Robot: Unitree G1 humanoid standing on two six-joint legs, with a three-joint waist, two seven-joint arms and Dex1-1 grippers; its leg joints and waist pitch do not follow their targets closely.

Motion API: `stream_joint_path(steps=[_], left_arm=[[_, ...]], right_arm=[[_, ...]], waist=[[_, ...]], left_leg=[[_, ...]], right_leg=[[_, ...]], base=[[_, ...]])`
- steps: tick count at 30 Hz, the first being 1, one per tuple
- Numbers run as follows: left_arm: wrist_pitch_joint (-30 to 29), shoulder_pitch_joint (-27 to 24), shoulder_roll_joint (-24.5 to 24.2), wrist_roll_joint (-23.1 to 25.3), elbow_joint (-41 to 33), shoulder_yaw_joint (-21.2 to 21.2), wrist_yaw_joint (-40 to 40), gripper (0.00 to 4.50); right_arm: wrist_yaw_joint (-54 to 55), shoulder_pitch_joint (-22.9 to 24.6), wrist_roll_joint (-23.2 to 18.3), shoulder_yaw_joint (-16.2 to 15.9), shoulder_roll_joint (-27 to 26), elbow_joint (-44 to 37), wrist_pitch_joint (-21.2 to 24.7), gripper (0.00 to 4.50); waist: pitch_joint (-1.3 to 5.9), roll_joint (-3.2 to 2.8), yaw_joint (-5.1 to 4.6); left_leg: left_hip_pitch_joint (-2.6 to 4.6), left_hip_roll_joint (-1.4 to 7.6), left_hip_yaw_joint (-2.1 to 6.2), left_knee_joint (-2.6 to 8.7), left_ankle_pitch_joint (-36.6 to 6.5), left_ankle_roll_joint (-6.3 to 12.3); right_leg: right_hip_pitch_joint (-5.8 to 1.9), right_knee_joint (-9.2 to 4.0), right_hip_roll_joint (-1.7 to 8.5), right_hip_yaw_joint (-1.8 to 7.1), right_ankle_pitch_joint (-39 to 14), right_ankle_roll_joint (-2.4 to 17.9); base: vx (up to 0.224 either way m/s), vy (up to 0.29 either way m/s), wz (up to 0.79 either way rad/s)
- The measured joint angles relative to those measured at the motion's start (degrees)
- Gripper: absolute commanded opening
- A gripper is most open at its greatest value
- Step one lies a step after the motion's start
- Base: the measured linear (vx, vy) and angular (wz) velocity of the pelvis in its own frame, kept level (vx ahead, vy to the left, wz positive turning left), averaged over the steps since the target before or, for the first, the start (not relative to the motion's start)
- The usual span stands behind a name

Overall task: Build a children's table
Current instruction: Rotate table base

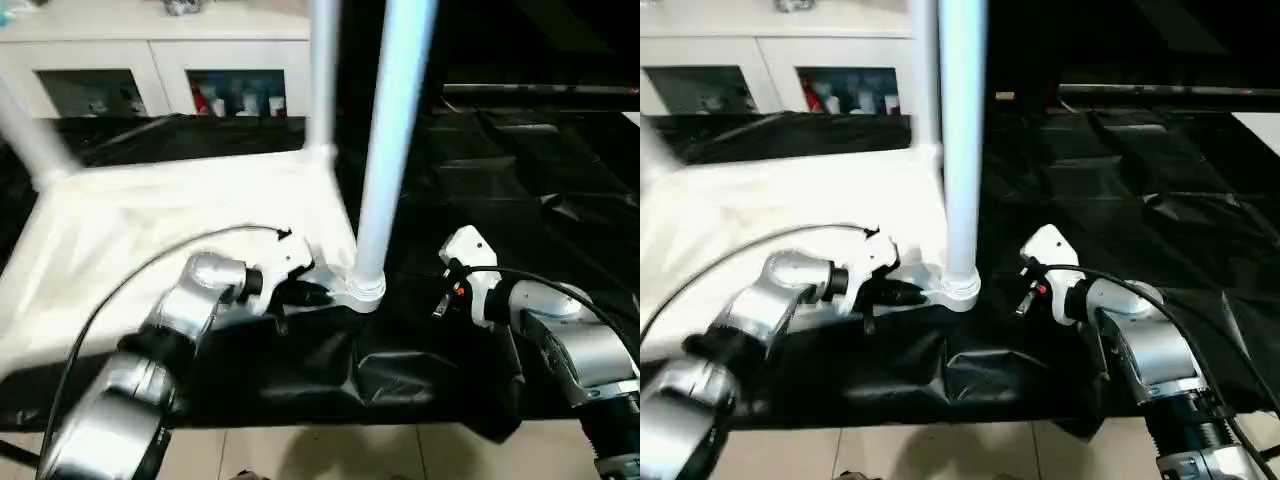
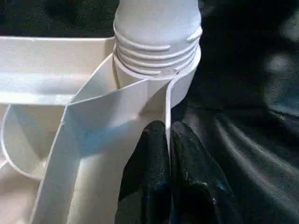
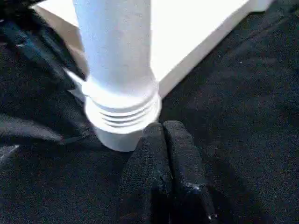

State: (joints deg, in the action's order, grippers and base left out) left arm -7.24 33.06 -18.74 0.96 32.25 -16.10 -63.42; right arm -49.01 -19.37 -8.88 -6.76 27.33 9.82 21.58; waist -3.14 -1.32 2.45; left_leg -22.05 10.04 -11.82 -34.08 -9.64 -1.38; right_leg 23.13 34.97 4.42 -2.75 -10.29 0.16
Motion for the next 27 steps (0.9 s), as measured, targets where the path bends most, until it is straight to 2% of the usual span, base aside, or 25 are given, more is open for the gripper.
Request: stream_joint_path(steps=[8, 10, 13, 14, 16, 19, 21, 27], left_arm=[[1.19, -3.46, -0.37, 0.33, -5.03, -0.52, 0.09, 0.02], [1.23, -3.43, -0.04, 0.6, -5.07, -0.62, 0.29, 0.0], [1.55, -3.32, 0.17, 1.01, -5.06, -0.76, 0.39, 0.0], [1.68, -3.23, 0.22, 1.07, -5.01, -0.84, 0.46, 0.0], [1.68, -3.06, 0.3, 1.08, -4.84, -0.85, 0.42, 0.47], [2.06, -2.91, 0.46, -0.89, -3.95, -0.02, -0.16, 0.7], [2.27, -2.87, 0.32, -1.32, -3.83, -0.05, -0.91, 1.01], [2.37, -1.65, -2.46, -1.28, -2.28, 0.11, -3.51, 1.04]], right_arm=[[-0.57, -0.04, -0.35, -0.11, -1.56, 1.12, -3.28, 0.0], [-2.0, -0.03, -1.18, -0.13, -2.01, 1.43, -4.27, 0.27], [-2.5, -0.03, -1.62, -0.32, -1.98, 1.8, -4.66, 0.37], [-2.45, -0.03, -1.63, -0.32, -1.87, 1.89, -4.82, 0.6], [-2.33, -0.03, -1.63, -0.29, -1.84, 2.08, -5.1, 0.78], [-2.15, -0.01, -1.6, -0.14, -1.7, 2.18, -5.87, 1.06], [-2.52, 0.06, -1.6, -0.14, -1.63, 2.17, -6.18, 1.26], [-3.8, 1.79, -2.0, -0.08, -0.68, 1.68, -6.4, 1.7]], waist=[[-0.04, 0.26, 0.29], [-0.02, 0.28, 0.48], [-0.03, 0.42, 0.79], [-0.03, 0.5, 0.88], [-0.02, 0.51, 0.9], [-0.14, 0.86, 1.0], [-0.17, 1.09, 0.96], [-0.16, 1.1, 0.91]], left_leg=[[0.03, -0.05, -0.01, 0.0, 0.0, -0.01], [0.03, -0.07, -0.01, 0.0, 0.0, -0.01], [0.01, -0.09, -0.01, 0.0, 0.0, 0.0], [0.02, -0.09, -0.01, 0.0, 0.0, 0.0], [0.01, -0.09, -0.01, 0.0, 0.0, 0.0], [0.0, -0.07, -0.01, 0.0, 0.01, -0.01], [-0.02, -0.07, -0.01, 0.0, 0.01, -0.01], [-0.02, -0.07, -0.01, 0.01, -0.01, -0.01]], right_leg=[[-0.01, 0.0, 0.01, 0.1, -0.18, -0.31], [-0.02, -0.02, 0.03, 0.12, -0.19, -0.32], [-0.02, -0.03, 0.04, 0.15, -0.19, -0.32], [-0.02, -0.03, 0.04, 0.14, -0.19, -0.32], [-0.02, -0.02, 0.04, 0.14, -0.19, -0.32], [-0.01, 0.0, 0.03, 0.11, -0.18, -0.31], [-0.01, -0.03, 0.03, 0.11, -0.17, -0.29], [0.0, -0.02, 0.02, 0.1, -0.03, -0.06]], base=[[0.0, 0.0, 0.0], [0.0, 0.0, 0.0], [0.0, 0.0, 0.0], [0.0, 0.0, 0.0], [0.0, 0.0, 0.0], [0.0, 0.0, 0.0], [0.0, 0.0, 0.0], [0.0, 0.0, 0.0]])
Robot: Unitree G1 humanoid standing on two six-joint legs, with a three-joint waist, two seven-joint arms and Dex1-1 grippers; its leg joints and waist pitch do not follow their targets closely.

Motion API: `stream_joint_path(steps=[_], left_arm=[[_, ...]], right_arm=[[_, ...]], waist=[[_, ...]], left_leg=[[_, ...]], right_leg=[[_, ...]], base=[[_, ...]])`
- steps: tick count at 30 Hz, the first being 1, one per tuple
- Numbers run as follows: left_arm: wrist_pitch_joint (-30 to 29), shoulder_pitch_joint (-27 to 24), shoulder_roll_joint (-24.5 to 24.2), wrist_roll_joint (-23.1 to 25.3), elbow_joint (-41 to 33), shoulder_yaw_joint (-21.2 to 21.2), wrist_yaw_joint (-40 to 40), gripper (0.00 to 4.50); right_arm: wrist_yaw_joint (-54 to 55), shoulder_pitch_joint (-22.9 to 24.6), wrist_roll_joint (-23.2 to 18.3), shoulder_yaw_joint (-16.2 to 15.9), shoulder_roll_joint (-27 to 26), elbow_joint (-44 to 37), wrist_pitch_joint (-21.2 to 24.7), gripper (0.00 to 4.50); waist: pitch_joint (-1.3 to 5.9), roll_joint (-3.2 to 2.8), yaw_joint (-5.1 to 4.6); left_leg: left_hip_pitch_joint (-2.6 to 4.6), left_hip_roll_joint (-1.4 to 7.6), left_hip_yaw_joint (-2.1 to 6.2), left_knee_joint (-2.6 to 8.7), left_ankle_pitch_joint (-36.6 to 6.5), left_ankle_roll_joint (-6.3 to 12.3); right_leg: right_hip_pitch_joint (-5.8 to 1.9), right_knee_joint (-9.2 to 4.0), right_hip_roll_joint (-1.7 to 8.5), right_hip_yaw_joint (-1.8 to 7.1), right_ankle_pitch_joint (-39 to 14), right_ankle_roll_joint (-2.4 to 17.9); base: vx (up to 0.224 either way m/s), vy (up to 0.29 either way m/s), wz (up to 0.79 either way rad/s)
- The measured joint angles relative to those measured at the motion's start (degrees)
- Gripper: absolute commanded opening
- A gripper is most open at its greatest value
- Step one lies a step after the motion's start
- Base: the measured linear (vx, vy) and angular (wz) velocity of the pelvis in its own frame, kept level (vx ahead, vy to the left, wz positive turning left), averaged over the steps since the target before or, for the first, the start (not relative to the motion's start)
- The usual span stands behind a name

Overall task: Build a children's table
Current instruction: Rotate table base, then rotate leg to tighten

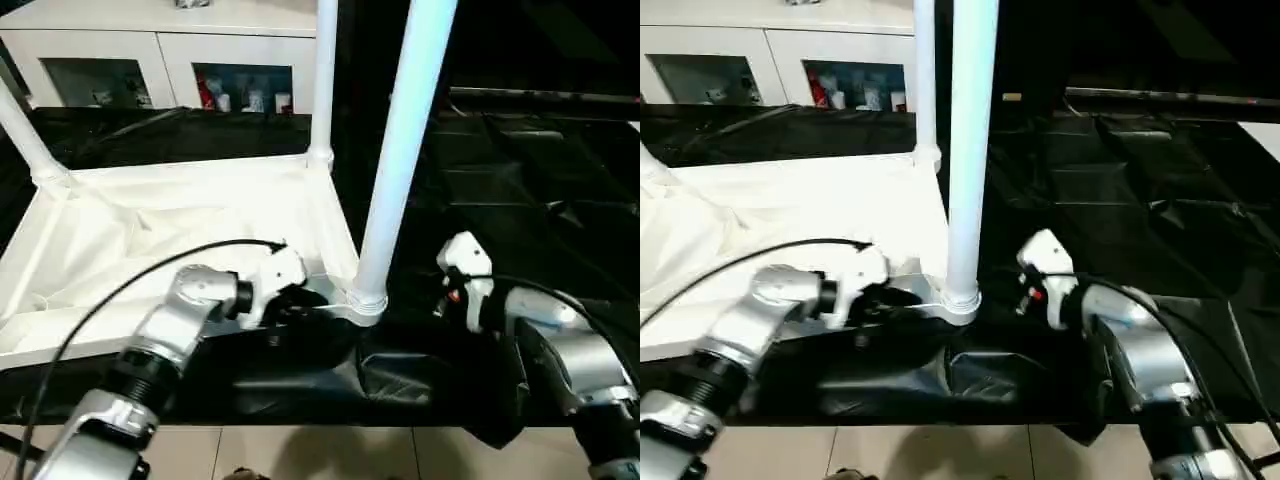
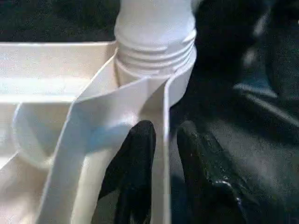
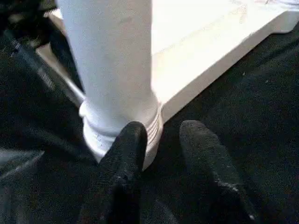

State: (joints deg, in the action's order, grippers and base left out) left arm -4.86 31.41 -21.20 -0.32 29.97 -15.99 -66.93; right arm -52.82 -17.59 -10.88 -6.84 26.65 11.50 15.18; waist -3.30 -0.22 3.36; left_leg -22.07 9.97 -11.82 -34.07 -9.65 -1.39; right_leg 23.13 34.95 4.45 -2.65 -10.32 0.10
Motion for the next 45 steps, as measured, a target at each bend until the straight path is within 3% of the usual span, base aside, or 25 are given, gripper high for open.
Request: stream_joint_path(steps=[7, 11, 16, 17, 26, 38, 45], left_arm=[[-0.02, 0.66, -1.13, 0.01, 1.26, 0.01, -0.43, 1.04], [0.12, 1.58, -0.72, -0.05, 2.89, 0.01, -0.67, 1.04], [0.35, 2.4, -0.27, -0.03, 4.32, -0.1, -1.31, 0.68], [0.38, 2.59, -0.27, -0.02, 4.65, -0.16, -1.61, 0.6], [0.37, 3.15, -0.74, 0.03, 5.36, -0.7, -3.65, 0.01], [0.99, 3.62, -0.04, 0.08, 6.0, -0.83, -3.94, 0.0], [1.17, 3.96, 0.23, 0.21, 6.37, -0.99, -3.87, 0.0]], right_arm=[[-0.26, 0.07, -0.01, -0.02, 0.12, -0.12, 0.0, 2.41], [-1.48, 0.14, -0.61, -0.29, 0.47, -0.29, 0.36, 2.47], [-2.7, 0.78, -0.79, -0.43, 0.63, -2.05, 0.66, 2.49], [-2.74, 0.78, -0.93, -0.43, 0.65, -2.1, 0.75, 2.75], [-4.31, 0.77, -2.49, -0.44, 0.59, -2.11, 1.83, 3.3], [-0.46, -2.92, 0.56, -2.65, -2.89, 4.34, -0.23, 4.4], [1.37, -5.79, 1.95, -3.45, -5.6, 7.76, -0.94, 4.4]], waist=[[0.0, 0.0, 0.01], [0.0, 0.0, 0.1], [0.01, -0.01, 0.17], [0.01, -0.01, 0.17], [0.03, -0.04, 0.03], [0.04, -0.04, 0.16], [0.03, -0.02, 0.32]], left_leg=[[0.0, 0.0, 0.0, -0.02, 0.0, 0.0], [0.01, 0.0, 0.0, -0.02, 0.01, 0.0], [0.03, 0.0, 0.0, -0.07, 0.01, 0.0], [0.04, 0.0, 0.0, -0.09, 0.01, 0.0], [0.06, 0.0, 0.0, -0.09, 0.01, 0.0], [0.05, 0.0, 0.0, -0.08, 0.01, 0.0], [0.04, -0.02, 0.0, -0.09, 0.01, 0.0]], right_leg=[[-0.01, 0.0, 0.0, 0.01, 0.03, 0.05], [-0.02, 0.0, 0.0, 0.01, 0.04, 0.07], [-0.05, 0.0, 0.0, 0.03, 0.04, 0.06], [-0.07, 0.0, 0.0, 0.03, 0.03, 0.05], [-0.07, 0.01, 0.0, 0.02, 0.08, 0.13], [-0.07, 0.01, 0.0, 0.02, 0.09, 0.15], [-0.07, -0.01, 0.01, 0.04, 0.1, 0.17]], base=[[0.0, 0.0, 0.0], [0.0, 0.0, 0.0], [0.0, 0.0, 0.0], [0.0, 0.0, 0.0], [0.0, 0.0, 0.0], [0.0, 0.0, 0.0], [0.0, 0.0, 0.0]])
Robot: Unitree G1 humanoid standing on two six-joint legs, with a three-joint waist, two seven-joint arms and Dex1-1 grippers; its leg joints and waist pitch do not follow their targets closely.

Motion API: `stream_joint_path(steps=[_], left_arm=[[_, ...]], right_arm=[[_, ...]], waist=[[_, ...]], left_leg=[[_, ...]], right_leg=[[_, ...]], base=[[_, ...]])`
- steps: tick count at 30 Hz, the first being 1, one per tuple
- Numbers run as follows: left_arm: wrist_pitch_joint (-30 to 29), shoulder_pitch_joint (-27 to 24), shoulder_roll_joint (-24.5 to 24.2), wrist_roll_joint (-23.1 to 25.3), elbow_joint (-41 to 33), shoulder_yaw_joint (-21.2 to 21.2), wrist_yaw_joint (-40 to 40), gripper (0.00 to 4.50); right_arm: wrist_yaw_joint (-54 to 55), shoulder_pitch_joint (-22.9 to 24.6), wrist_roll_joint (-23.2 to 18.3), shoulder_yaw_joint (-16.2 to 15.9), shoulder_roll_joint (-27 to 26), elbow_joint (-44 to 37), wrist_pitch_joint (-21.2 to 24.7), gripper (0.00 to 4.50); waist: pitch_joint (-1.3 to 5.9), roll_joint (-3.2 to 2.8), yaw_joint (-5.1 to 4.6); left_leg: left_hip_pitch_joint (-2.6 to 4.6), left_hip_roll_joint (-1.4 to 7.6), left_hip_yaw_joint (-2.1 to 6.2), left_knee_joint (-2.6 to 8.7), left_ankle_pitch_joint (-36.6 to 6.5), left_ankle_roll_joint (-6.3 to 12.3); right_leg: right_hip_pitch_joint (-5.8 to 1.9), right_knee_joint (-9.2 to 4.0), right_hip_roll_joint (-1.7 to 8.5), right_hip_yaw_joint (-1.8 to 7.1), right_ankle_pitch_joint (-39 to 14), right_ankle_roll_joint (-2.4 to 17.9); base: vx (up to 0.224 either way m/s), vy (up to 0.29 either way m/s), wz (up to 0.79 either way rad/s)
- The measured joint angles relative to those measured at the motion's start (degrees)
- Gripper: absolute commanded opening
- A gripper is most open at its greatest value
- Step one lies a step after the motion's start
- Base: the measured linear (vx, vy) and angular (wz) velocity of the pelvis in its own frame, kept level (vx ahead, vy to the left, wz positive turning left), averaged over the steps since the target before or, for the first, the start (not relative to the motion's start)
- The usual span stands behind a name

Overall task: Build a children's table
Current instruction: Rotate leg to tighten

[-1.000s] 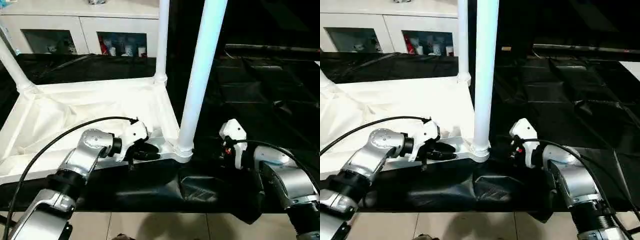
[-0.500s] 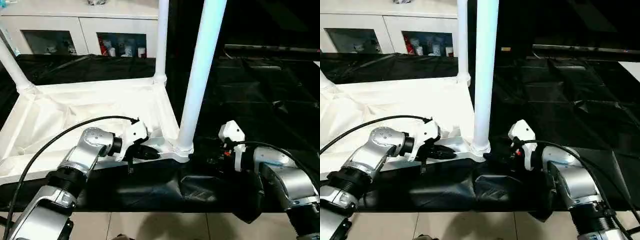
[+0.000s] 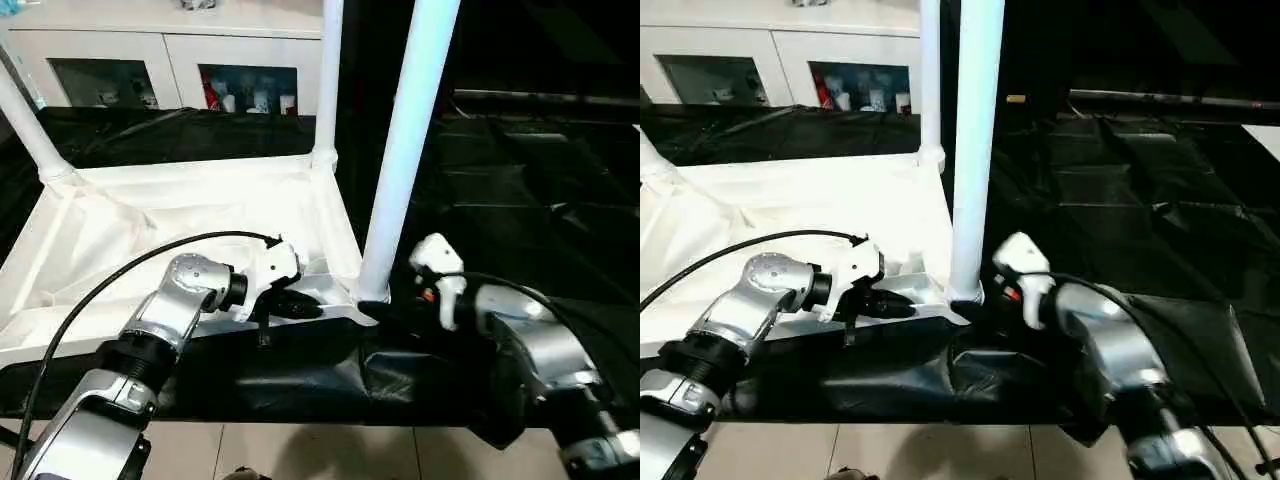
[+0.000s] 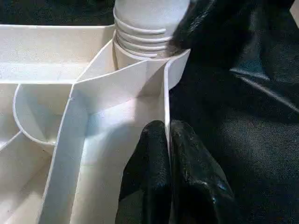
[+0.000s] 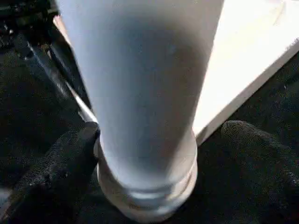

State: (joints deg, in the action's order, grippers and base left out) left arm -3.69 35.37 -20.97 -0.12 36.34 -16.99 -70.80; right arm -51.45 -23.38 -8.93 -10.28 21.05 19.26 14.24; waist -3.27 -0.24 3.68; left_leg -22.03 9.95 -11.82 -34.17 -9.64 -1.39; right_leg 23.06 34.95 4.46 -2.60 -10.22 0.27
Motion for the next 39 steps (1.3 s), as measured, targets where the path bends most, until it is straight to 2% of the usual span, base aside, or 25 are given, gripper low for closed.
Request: stream_joint_path(steps=[4, 6, 11, 20, 24, 32, 35, 39], left_arm=[[0.02, 0.01, -0.06, 0.0, 0.0, -0.01, -0.05, 0.0], [0.02, 0.01, -0.06, 0.0, 0.02, -0.01, -0.01, 0.0], [0.08, 0.01, -0.07, 0.01, 0.06, 0.0, 0.0, 0.0], [0.11, 0.0, -0.14, 0.01, 0.16, 0.01, 0.22, 0.0], [0.03, -0.01, 0.01, 0.3, 0.43, 0.23, 1.9, 0.0], [-1.9, 4.48, 8.67, 4.21, 7.69, 1.3, 18.0, 0.0], [-2.65, 6.31, 12.14, 5.24, 10.68, 1.37, 23.88, 0.0], [-3.06, 7.07, 13.77, 5.82, 12.35, 1.42, 25.96, 0.0]], right_arm=[[-0.55, -0.16, -0.27, 0.0, -0.07, 0.87, -0.19, 4.26], [-0.88, -0.18, -0.26, 0.0, -0.2, 1.44, -0.72, 3.98], [-1.7, -0.2, -0.27, -0.12, -0.28, 1.62, -1.11, 3.68], [-2.48, -0.2, -0.3, -0.31, -0.63, 2.43, -2.27, 2.86], [-0.12, -0.2, -0.41, 0.67, -2.54, 3.98, -3.07, 2.79], [24.15, -2.31, 1.85, 6.65, -13.02, 10.89, -4.03, 2.75], [33.34, -4.33, 3.69, 7.88, -16.21, 13.72, -4.46, 2.75], [36.99, -5.51, 4.98, 8.04, -17.28, 16.31, -5.95, 2.75]], waist=[[0.0, 0.0, 0.06], [0.0, 0.0, 0.02], [0.0, 0.0, 0.03], [0.02, 0.06, -0.05], [0.09, 0.16, -0.19], [0.3, 0.43, -0.66], [0.37, 0.33, -0.7], [0.51, 0.1, -0.86]], left_leg=[[0.0, 0.01, 0.0, 0.01, 0.0, 0.0], [-0.01, 0.01, 0.0, 0.01, 0.0, 0.0], [0.0, 0.01, 0.0, 0.01, 0.0, 0.0], [0.01, 0.01, 0.0, 0.01, 0.0, 0.0], [0.06, 0.01, 0.0, 0.0, 0.01, -0.01], [0.24, -0.02, 0.0, -0.14, 0.01, -0.01], [0.26, -0.06, 0.01, -0.12, 0.01, -0.01], [0.33, -0.1, 0.03, -0.03, 0.0, 0.0]], right_leg=[[0.0, 0.01, 0.0, -0.02, 0.0, 0.0], [0.0, 0.01, 0.0, -0.01, 0.0, 0.0], [0.0, 0.01, 0.0, -0.01, 0.0, 0.0], [0.0, 0.01, 0.0, -0.01, 0.0, -0.01], [-0.01, 0.02, 0.0, 0.0, -0.13, -0.22], [-0.24, -0.17, 0.01, 0.05, -0.19, -0.32], [-0.29, -0.47, 0.02, 0.05, -0.2, -0.34], [-0.61, -1.05, 0.02, 0.02, -0.2, -0.34]], base=[[0.0, 0.0, 0.0], [0.0, 0.0, 0.0], [0.0, 0.0, 0.0], [0.0, 0.0, 0.0], [0.0, 0.0, 0.0], [0.0, 0.0, 0.0], [0.0, 0.0, 0.0], [0.0, 0.0, 0.0]])
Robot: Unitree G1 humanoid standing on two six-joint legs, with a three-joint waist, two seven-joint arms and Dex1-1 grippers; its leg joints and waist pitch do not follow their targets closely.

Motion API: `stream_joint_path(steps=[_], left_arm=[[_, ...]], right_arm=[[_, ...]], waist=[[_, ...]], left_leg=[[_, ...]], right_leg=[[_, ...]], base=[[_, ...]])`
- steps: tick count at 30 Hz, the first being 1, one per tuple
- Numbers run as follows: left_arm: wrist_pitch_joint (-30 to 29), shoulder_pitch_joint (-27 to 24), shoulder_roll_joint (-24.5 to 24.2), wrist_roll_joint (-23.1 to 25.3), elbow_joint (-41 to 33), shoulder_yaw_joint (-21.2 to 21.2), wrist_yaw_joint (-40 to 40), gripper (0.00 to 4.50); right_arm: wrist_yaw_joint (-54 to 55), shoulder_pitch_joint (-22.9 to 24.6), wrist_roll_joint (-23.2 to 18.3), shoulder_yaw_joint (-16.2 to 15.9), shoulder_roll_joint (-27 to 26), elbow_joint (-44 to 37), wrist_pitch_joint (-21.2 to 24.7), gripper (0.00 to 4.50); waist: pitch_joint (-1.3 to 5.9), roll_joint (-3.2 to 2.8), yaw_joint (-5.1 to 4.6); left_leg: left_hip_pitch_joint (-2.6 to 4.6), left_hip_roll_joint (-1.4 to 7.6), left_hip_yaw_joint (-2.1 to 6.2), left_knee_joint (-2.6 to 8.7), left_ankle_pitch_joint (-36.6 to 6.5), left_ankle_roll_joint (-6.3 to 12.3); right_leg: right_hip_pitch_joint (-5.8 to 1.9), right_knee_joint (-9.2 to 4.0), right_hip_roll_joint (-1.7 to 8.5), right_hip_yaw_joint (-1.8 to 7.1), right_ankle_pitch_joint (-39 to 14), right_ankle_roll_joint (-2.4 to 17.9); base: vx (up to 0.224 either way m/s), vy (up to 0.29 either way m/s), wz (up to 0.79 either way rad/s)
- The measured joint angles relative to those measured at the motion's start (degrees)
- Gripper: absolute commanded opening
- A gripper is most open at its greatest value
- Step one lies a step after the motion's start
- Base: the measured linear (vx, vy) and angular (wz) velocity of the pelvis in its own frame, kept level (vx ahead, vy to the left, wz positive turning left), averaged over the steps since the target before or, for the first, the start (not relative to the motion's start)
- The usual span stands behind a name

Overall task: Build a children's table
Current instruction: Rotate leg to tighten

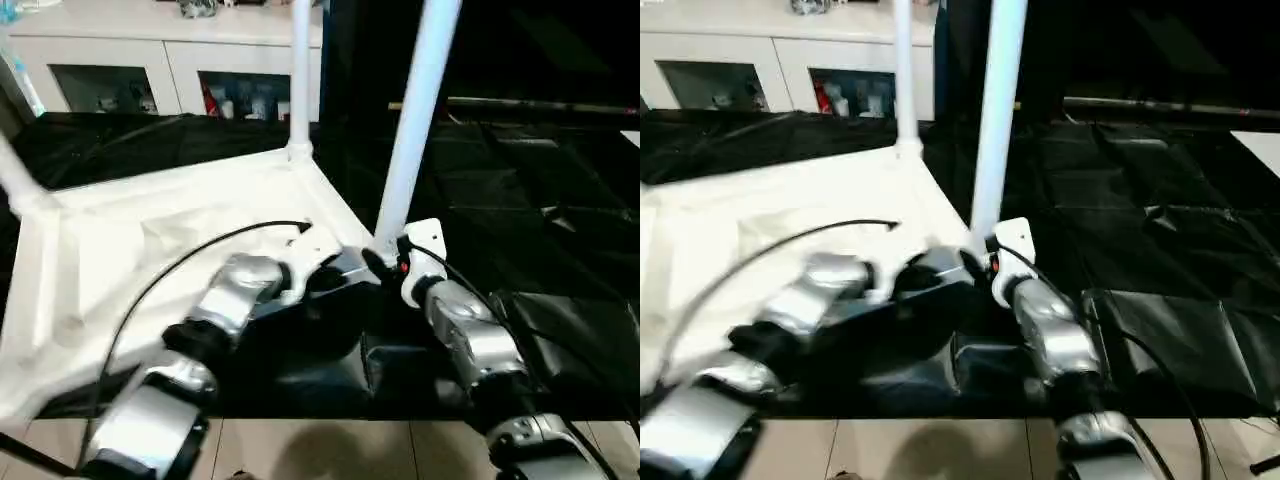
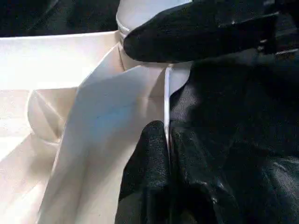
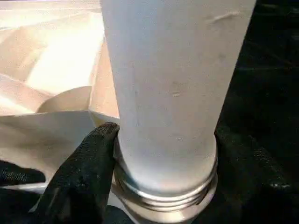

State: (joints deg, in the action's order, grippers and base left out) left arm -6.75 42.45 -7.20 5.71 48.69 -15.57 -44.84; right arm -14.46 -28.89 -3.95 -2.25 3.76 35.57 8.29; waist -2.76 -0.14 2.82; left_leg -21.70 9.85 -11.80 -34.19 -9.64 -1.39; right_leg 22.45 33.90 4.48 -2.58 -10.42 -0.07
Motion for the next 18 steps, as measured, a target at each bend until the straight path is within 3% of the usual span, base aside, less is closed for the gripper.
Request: stream_joint_path(steps=[1, 4, 10, 14, 18], left_arm=[[0.0, 0.03, 0.01, 0.02, 0.09, 0.06, -0.12, 0.0], [0.0, 0.06, -0.18, 0.07, 0.11, 0.2, -1.3, 0.0], [0.56, 0.42, -2.09, -0.44, -0.09, 0.05, -5.35, 0.0], [2.07, -0.33, -5.94, -1.74, -1.41, -0.07, -13.18, 0.0], [3.5, -1.92, -9.75, -3.36, -3.52, -0.08, -20.47, 0.0]], right_arm=[[0.05, 0.0, 0.09, 0.03, -0.11, 0.31, -0.71, 2.75], [-1.74, 0.37, -0.2, 0.26, 0.21, 0.63, -2.15, 3.45], [-14.15, 2.33, -1.2, -1.27, 5.79, -2.88, -1.81, 3.92], [-29.22, 5.27, -4.62, -4.05, 15.04, -10.86, 1.27, 3.96], [-39.23, 6.94, -7.01, -5.39, 19.38, -14.93, 2.47, 3.96]], waist=[[0.01, -0.01, -0.07], [0.0, -0.02, -0.19], [-0.01, -0.02, 0.03], [-0.05, 0.02, 0.35], [-0.03, 0.0, 0.54]], left_leg=[[0.0, -0.01, 0.0, 0.0, 0.0, 0.0], [0.01, -0.02, 0.0, 0.0, 0.0, 0.01], [0.02, 0.0, 0.0, 0.17, -0.01, 0.02], [-0.01, 0.0, -0.01, 0.36, -0.09, 0.13], [-0.27, 0.18, 0.0, 0.71, -0.08, 0.12]], right_leg=[[-0.02, -0.06, 0.0, 0.01, 0.0, 0.0], [-0.11, -0.23, 0.0, 0.01, 0.0, 0.0], [-0.14, -0.21, 0.0, -0.03, 0.02, 0.03], [0.05, 0.17, 0.0, -0.05, 0.31, 0.26], [0.51, 0.28, -0.16, -0.26, 0.32, 0.29]], base=[[0.0, 0.0, 0.0], [0.0, 0.0, 0.0], [0.0, 0.0, 0.0], [0.0, 0.0, 0.0], [0.0, 0.0, 0.0]])
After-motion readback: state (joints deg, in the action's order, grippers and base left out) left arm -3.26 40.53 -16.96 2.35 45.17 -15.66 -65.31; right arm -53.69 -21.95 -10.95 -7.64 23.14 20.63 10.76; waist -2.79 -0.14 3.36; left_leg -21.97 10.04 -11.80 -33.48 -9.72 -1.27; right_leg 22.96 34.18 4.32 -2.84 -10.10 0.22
